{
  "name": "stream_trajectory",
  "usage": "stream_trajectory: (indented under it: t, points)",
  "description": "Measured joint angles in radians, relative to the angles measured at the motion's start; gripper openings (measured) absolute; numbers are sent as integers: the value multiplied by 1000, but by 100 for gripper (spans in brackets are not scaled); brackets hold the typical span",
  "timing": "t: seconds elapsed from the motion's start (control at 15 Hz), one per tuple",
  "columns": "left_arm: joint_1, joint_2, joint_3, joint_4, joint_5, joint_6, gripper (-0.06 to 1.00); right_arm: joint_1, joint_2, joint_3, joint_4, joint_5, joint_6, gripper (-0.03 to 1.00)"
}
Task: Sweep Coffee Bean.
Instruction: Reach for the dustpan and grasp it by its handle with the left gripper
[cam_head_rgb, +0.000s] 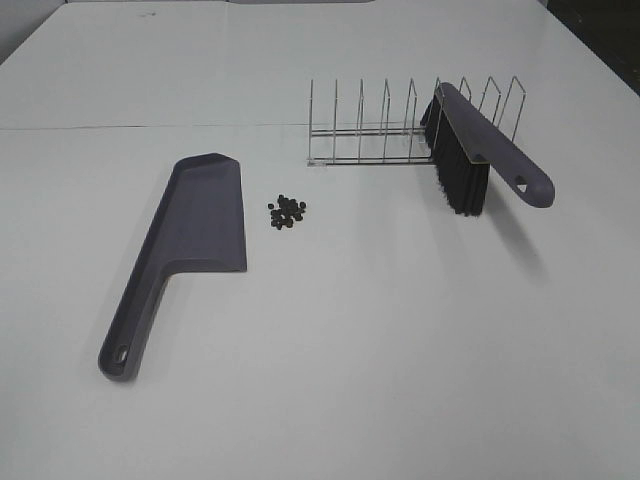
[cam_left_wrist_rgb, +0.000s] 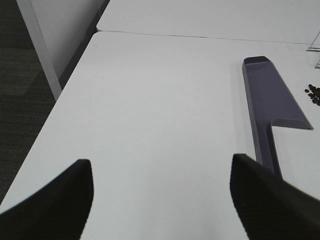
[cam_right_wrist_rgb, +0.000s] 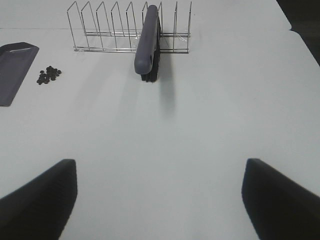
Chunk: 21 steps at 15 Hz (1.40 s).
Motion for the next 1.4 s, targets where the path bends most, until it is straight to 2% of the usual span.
stream_trajectory:
  t: [1.4]
  points:
    - [0,0,0,0,0,0,71,0,0,0,0,0,0,79]
